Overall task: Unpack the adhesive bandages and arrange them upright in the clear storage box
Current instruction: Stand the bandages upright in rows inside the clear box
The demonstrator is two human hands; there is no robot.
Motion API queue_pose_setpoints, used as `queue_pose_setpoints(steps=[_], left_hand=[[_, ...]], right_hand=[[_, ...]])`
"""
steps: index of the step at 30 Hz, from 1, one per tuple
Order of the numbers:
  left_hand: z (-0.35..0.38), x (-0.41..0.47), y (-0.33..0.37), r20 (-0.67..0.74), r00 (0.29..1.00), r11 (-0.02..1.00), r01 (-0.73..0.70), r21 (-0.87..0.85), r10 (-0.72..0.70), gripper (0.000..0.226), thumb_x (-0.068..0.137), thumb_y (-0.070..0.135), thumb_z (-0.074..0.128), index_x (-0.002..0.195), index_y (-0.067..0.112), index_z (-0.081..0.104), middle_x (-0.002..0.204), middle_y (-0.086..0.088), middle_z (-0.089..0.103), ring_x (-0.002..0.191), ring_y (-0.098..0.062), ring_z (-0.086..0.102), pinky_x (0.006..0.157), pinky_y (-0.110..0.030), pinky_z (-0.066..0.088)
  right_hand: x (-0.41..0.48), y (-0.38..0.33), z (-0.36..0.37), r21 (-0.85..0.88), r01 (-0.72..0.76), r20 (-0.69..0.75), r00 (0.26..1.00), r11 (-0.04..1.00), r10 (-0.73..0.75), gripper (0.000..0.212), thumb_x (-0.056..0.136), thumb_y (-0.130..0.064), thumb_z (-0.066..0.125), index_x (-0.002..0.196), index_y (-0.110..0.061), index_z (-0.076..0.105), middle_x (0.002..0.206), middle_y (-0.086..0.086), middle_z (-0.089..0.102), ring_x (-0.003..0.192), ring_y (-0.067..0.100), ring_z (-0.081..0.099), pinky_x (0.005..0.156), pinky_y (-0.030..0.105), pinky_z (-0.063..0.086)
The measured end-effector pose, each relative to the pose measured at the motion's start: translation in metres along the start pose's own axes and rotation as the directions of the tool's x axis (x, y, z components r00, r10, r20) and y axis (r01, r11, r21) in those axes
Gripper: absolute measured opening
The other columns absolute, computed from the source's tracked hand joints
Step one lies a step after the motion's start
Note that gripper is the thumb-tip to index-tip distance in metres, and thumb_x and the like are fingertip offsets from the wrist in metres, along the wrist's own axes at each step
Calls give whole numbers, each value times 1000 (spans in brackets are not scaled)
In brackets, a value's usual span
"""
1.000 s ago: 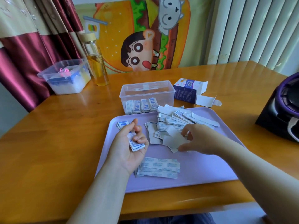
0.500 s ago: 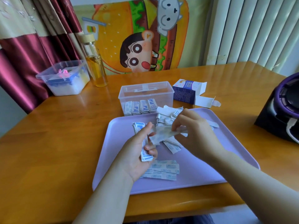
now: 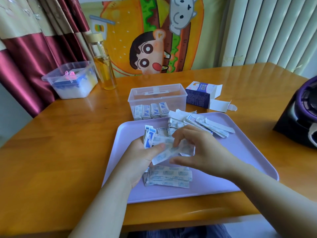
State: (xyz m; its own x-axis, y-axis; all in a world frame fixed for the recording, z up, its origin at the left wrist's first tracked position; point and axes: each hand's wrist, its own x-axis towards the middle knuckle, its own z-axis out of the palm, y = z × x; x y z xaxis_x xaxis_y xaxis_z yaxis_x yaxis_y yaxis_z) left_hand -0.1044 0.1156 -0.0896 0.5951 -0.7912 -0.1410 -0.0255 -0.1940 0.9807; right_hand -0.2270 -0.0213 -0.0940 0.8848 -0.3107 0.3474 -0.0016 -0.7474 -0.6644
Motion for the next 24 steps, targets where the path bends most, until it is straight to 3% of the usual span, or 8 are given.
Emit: queue_pose_setpoints(steps=[2, 4, 7, 11, 15, 18, 21, 24], left_hand=[[-5, -4, 1, 34, 999, 995, 3, 102, -7, 6, 90, 17, 61, 91, 21, 65, 75, 11, 71, 70, -4, 64, 60, -17, 45], [-11, -7, 1, 44, 999, 969, -1, 246, -10, 3, 89, 24, 62, 90, 26, 60, 73, 13, 61, 65, -3, 58, 57, -15, 41], [-22, -6, -2, -31, 1000, 956, 6, 294, 3, 15, 88, 29, 62, 103, 25, 60, 79, 12, 55, 62, -3, 55, 62, -23, 39], [-24, -3, -1, -69, 997, 976, -18, 217, 34, 19, 90, 27, 59, 109, 26, 60, 74, 10, 49, 50, -3, 42, 59, -24, 37], [-22, -4, -1, -51, 998, 984, -17, 176, 27, 18, 91, 29, 58, 109, 29, 59, 93, 2, 58, 54, -3, 43, 58, -21, 36], [-18, -4, 1, -46, 998, 989, -23, 145, 30, 15, 91, 27, 57, 106, 28, 58, 108, -9, 60, 50, -4, 41, 57, -22, 36], [-13, -2, 4, -38, 998, 990, -40, 133, 45, 13, 92, 25, 57, 104, 28, 59, 112, -14, 60, 43, -1, 39, 56, -22, 36], [-9, 0, 5, -26, 998, 990, -53, 128, 57, 11, 92, 25, 57, 102, 28, 60, 110, -15, 60, 43, -1, 38, 52, -19, 38]], right_hand=[[-4, -3, 2, 67, -110, 91, 990, 992, 103, 19, 72, -32, 78, 76, -26, 61, 76, 4, 59, 65, 13, 47, 60, 28, 39], [-7, -5, 7, 92, -158, 135, 980, 983, 145, 11, 77, -27, 75, 74, -24, 64, 73, 7, 63, 62, 18, 46, 59, 31, 39], [-10, -8, 12, 60, -183, 194, 966, 981, 169, 10, 81, -21, 72, 79, -25, 62, 71, -9, 61, 59, 0, 47, 57, 14, 35], [-10, -13, 12, -117, -121, 270, 951, 986, 148, 20, 82, -28, 70, 95, -28, 56, 88, -20, 52, 77, -13, 47, 69, 5, 36], [4, 10, -10, -213, -189, -57, 982, 959, 181, 16, 83, -28, 69, 97, -27, 60, 98, -10, 58, 83, 1, 48, 67, 10, 33], [14, 43, -36, -305, -379, -287, 911, 874, 296, 25, 84, -24, 67, 108, -17, 62, 108, 1, 62, 102, 20, 53, 79, 26, 37], [18, 59, -51, -362, -497, -233, 867, 789, 440, 32, 83, -30, 67, 111, -19, 58, 118, 7, 56, 113, 28, 44, 90, 39, 39], [24, 58, -51, -430, -406, -159, 913, 806, 375, 14, 83, -31, 67, 96, -28, 64, 122, 4, 55, 114, 26, 43, 95, 41, 38]])
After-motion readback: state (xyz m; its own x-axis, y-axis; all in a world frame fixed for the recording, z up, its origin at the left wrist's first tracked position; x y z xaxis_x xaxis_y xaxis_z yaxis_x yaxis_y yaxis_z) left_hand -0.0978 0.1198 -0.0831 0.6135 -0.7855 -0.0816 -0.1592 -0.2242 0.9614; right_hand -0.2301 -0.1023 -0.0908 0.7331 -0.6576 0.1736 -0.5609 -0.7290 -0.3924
